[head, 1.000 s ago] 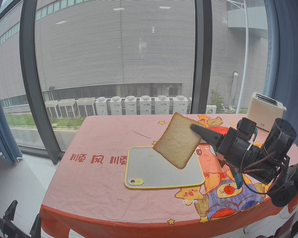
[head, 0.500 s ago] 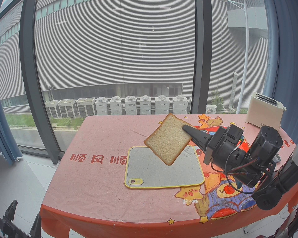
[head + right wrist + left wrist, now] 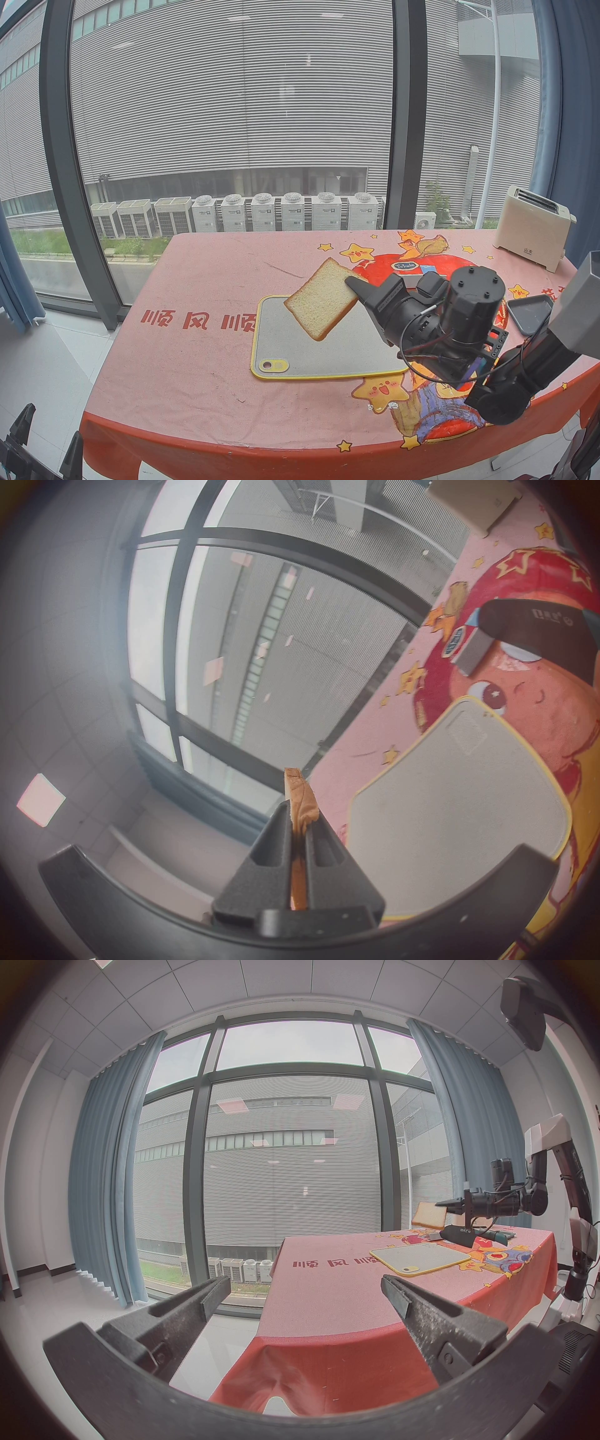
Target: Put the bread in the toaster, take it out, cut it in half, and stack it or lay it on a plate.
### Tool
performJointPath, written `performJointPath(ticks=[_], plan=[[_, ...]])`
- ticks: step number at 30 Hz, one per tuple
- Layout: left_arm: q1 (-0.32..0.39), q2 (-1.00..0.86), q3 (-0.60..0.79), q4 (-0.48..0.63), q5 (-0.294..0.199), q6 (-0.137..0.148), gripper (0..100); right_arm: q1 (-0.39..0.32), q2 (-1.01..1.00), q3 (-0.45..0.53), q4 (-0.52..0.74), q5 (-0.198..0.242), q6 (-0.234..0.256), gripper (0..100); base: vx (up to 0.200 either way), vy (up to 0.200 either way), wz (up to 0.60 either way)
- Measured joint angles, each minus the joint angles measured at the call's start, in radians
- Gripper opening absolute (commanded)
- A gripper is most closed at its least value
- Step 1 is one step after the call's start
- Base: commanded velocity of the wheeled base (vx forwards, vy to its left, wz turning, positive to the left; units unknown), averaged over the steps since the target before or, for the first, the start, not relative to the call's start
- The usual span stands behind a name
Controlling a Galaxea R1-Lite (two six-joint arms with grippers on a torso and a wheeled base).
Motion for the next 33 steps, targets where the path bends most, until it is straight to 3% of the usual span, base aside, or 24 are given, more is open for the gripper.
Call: performJointPath(ticks=[4,15,33], plan=[[0.0,0.0,0.0,0.0,0.0,0.0,100,-0.001,0.028,-0.07,0.077,-0.071,0.001,0,0.0,0.0,0.0],[0.0,0.0,0.0,0.0,0.0,0.0,100,0.001,0.137,-0.093,0.08,-0.138,-0.005,0,0.0,0.0,0.0],[0.0,0.0,0.0,0.0,0.0,0.0,100,-0.005,0.166,-0.047,0.041,-0.142,-0.041,0,0.0,0.0,0.0]])
